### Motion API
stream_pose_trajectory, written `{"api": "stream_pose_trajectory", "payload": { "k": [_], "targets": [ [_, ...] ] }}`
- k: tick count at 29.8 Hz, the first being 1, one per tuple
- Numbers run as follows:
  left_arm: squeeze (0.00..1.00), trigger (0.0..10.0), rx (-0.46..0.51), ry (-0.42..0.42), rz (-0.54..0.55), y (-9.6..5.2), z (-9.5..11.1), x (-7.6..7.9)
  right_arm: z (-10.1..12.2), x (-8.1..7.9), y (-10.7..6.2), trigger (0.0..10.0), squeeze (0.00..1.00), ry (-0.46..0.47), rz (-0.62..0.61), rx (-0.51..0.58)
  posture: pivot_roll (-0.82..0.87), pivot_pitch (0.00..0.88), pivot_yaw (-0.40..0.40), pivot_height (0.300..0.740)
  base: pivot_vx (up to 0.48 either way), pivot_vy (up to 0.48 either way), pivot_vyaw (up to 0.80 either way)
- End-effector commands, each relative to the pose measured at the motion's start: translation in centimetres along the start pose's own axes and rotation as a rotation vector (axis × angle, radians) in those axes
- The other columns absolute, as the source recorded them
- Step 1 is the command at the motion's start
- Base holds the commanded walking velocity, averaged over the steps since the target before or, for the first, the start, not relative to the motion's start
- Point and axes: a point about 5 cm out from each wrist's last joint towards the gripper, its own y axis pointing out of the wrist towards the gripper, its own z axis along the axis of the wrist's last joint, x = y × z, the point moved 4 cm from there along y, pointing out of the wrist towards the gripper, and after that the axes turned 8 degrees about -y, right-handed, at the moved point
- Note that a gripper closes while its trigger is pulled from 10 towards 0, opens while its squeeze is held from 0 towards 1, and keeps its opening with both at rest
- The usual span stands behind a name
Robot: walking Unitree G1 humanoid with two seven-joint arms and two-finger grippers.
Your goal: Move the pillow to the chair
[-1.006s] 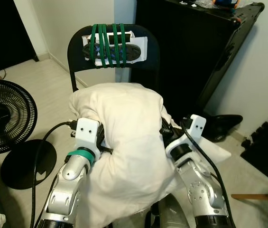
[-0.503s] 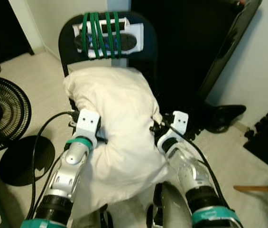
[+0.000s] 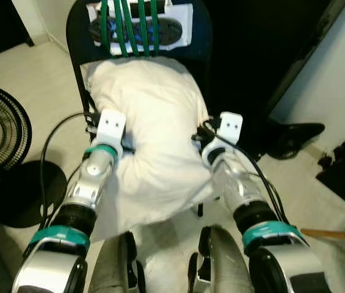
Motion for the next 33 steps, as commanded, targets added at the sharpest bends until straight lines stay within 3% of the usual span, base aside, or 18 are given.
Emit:
{"api": "stream_pose_trajectory", "payload": {
  "k": [1,4,5,7,8,16,18,25,26,27,28,33],
  "targets": [
    [0.00,10.0,0.012,0.031,0.014,-0.1,-0.1,-0.4,-0.4,0.2,-0.1,10.0,0.00,-0.005,-0.015,-0.001,-0.01,0.239,0.062,0.617,0.000,0.000,0.00],
    [0.00,10.0,0.021,0.041,0.030,-0.2,-0.3,-0.7,-0.4,-0.1,-0.3,10.0,0.00,0.006,-0.009,0.018,-0.02,0.230,0.062,0.617,0.000,0.000,0.00],
    [1.00,10.0,0.020,0.040,0.035,-0.4,-0.5,-0.9,-0.5,-0.2,-0.4,10.0,0.72,0.008,-0.008,0.024,-0.02,0.224,0.061,0.617,0.000,0.000,0.00],
    [1.00,10.0,0.020,0.040,0.035,-0.4,-0.5,-0.9,-0.5,-0.2,-0.4,10.0,0.72,0.008,-0.008,0.024,-0.02,0.224,0.061,0.617,0.000,0.000,0.00],
    [1.00,10.0,0.016,0.028,0.036,-0.6,-0.8,-1.0,-0.7,-0.3,-0.5,10.0,1.00,0.019,-0.002,0.030,-0.02,0.214,0.060,0.617,0.000,0.000,0.00],
    [1.00,10.0,0.034,-0.021,0.042,-1.3,-1.9,-1.7,-0.9,0.1,-1.0,10.0,1.00,0.095,-0.004,0.083,-0.02,0.172,0.066,0.617,0.000,0.000,0.00],
    [1.00,10.0,0.045,-0.111,0.013,-2.8,-3.1,-1.6,-1.1,1.2,-1.9,10.0,1.00,0.128,-0.041,0.137,-0.02,0.141,0.062,0.617,0.000,0.000,0.00],
    [1.00,10.0,0.065,-0.169,-0.034,-5.2,-4.5,-0.9,-1.6,2.8,-3.8,10.0,1.00,0.138,-0.105,0.200,-0.02,0.087,0.046,0.617,0.000,0.000,0.00],
    [0.42,10.0,0.070,-0.163,-0.004,-6.3,-5.0,-1.3,-2.1,3.6,-5.0,10.0,0.20,0.126,-0.138,0.214,-0.02,0.071,0.038,0.617,0.000,0.000,0.00],
    [0.42,10.0,0.070,-0.163,-0.004,-6.3,-5.0,-1.3,-2.1,3.6,-5.0,10.0,0.20,0.126,-0.138,0.214,-0.02,0.071,0.038,0.617,0.000,0.000,0.00],
    [0.00,10.0,0.080,-0.159,0.041,-7.2,-5.2,-2.1,-2.6,4.3,-6.3,10.0,0.00,0.109,-0.162,0.225,-0.01,0.060,0.032,0.617,0.000,0.000,0.00],
    [0.00,10.0,0.111,-0.167,0.105,-8.3,-4.9,-3.1,-3.1,4.8,-8.4,10.0,0.00,0.072,-0.169,0.240,-0.01,0.040,0.026,0.617,0.000,0.000,0.00]
  ]
}}
